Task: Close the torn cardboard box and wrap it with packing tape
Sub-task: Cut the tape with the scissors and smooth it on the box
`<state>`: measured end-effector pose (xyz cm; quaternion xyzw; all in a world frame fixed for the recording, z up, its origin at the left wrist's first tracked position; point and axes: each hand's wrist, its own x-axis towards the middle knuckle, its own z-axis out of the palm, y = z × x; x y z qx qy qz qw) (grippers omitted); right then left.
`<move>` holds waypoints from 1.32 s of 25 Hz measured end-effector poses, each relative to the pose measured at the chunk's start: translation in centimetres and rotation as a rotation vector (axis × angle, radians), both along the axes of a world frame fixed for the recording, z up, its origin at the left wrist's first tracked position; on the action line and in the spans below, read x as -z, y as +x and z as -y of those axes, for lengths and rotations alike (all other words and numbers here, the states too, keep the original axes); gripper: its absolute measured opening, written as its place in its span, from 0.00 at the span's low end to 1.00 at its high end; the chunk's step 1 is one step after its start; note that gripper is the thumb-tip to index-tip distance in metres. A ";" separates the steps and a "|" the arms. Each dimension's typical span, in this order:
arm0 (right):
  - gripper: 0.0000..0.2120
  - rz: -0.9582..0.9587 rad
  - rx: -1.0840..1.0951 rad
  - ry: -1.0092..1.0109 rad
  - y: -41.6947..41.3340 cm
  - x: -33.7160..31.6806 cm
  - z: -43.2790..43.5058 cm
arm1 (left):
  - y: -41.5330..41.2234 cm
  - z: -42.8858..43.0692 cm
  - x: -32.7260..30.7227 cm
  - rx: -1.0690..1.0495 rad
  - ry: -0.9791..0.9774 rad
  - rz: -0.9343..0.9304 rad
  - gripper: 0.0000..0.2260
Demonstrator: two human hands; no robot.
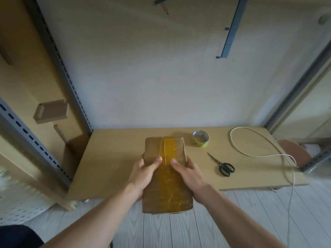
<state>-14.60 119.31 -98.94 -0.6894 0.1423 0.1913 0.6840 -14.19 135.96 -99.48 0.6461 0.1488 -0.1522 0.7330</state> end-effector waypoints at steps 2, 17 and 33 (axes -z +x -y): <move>0.28 0.055 0.041 -0.227 -0.5 1.1 -0.9 | -0.1 0.3 0.6 -0.026 0.166 -0.010 0.13; 0.24 0.186 -0.066 -0.461 2.7 1.7 1.6 | 0.9 0.4 5.2 -0.070 -0.228 -0.212 0.46; 0.27 0.309 -0.254 0.012 3.0 -2.4 4.2 | 4.2 0.1 3.0 -0.406 -0.222 -0.153 0.40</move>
